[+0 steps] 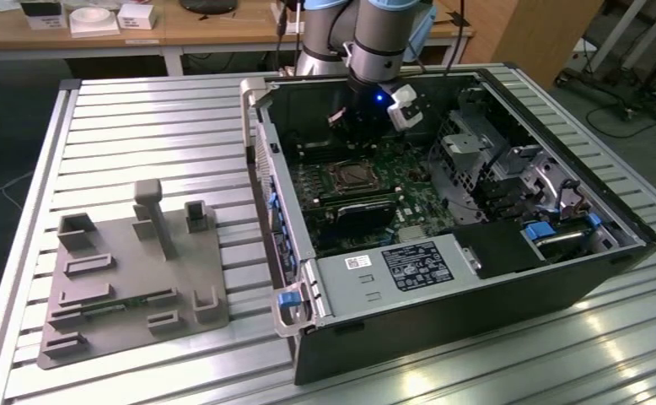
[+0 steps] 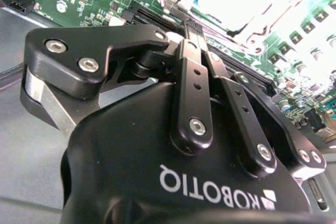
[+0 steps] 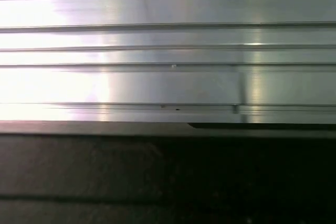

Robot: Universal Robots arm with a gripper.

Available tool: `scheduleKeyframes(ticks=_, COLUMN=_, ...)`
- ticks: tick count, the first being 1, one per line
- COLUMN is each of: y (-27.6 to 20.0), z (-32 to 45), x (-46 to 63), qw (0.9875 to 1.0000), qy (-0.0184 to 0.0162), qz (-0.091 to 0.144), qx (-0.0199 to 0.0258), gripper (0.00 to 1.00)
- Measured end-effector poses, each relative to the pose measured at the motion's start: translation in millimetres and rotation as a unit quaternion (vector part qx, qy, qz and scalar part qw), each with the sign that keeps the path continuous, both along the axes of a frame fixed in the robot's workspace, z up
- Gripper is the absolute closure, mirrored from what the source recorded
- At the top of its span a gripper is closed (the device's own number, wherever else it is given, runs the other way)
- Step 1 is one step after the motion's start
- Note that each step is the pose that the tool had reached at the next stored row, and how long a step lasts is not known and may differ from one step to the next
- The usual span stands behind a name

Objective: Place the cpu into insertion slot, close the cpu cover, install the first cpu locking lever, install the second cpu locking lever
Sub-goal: 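Install the first cpu locking lever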

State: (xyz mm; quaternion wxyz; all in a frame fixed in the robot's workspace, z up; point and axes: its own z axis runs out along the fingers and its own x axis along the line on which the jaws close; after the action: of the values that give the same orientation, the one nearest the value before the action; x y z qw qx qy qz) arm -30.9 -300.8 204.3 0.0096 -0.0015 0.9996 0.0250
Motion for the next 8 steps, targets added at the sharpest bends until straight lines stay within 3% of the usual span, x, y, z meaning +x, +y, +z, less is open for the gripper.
scheduleKeyframes(ticks=8, y=0.3, z=-1.0, x=0.0, qw=1.0000, qy=0.0000, qz=0.000, qx=-0.0007, gripper=0.90)
